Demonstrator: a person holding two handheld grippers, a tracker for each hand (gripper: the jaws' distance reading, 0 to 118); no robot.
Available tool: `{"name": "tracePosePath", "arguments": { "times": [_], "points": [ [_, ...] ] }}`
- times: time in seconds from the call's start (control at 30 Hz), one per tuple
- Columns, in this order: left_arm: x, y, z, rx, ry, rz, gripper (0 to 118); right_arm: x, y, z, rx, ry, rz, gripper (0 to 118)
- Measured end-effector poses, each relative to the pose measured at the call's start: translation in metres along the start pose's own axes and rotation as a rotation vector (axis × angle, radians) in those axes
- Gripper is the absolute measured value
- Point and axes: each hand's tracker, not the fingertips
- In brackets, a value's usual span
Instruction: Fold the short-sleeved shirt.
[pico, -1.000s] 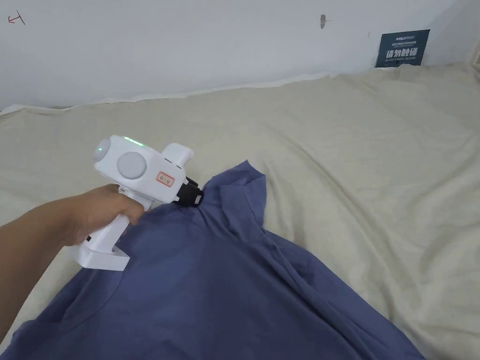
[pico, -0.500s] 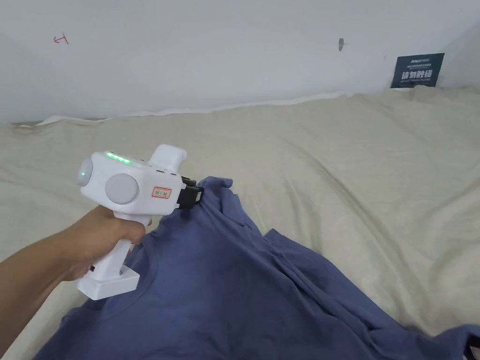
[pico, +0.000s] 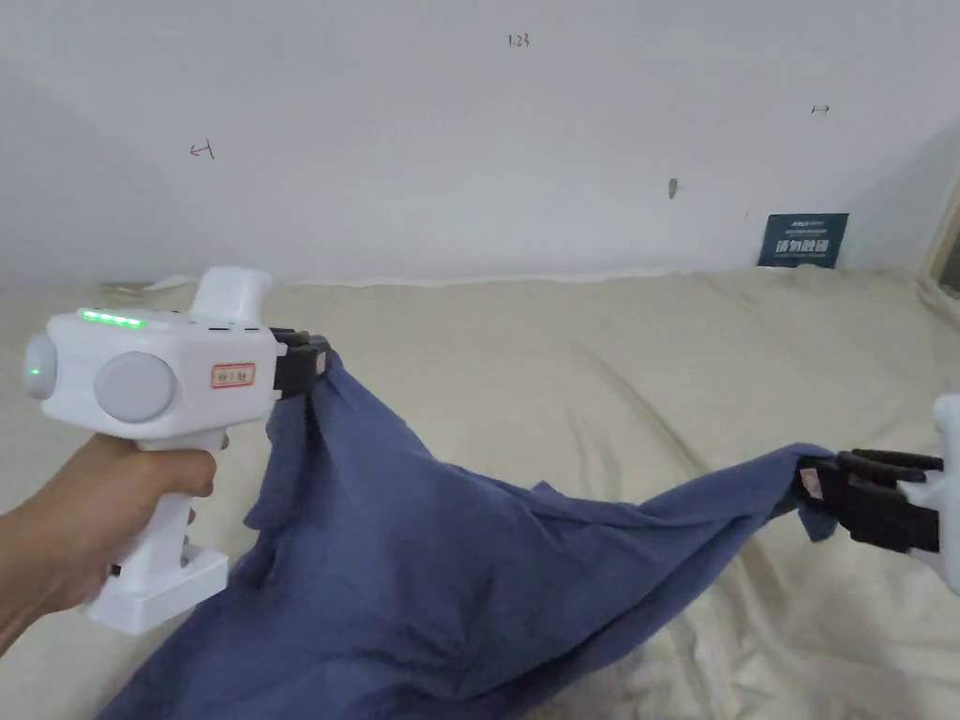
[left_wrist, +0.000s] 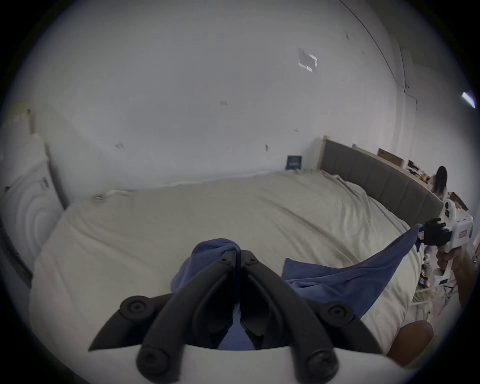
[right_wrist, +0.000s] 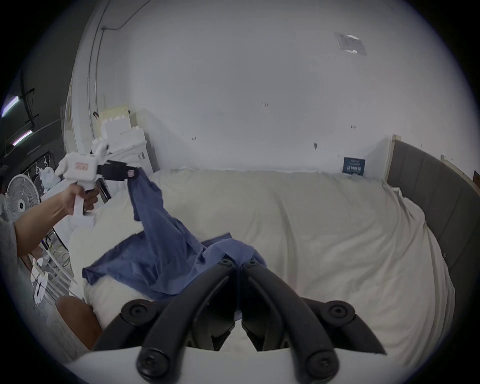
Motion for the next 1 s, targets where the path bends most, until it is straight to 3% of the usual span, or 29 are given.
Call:
{"name": "tracePosePath", "arguments": {
  "times": [0.6,1.0],
  "points": [
    [-0.030,0.097,0.276,0.292,0.181,0.044,3,-0.086,0.151,0.119,0.253,-0.001,0.030,2],
    [-0.012,0.166,0.361,0.433,0.321,0.028,3,-0.120,0.251,0.178,0.389,-0.063,0.107,2]
  ]
}}
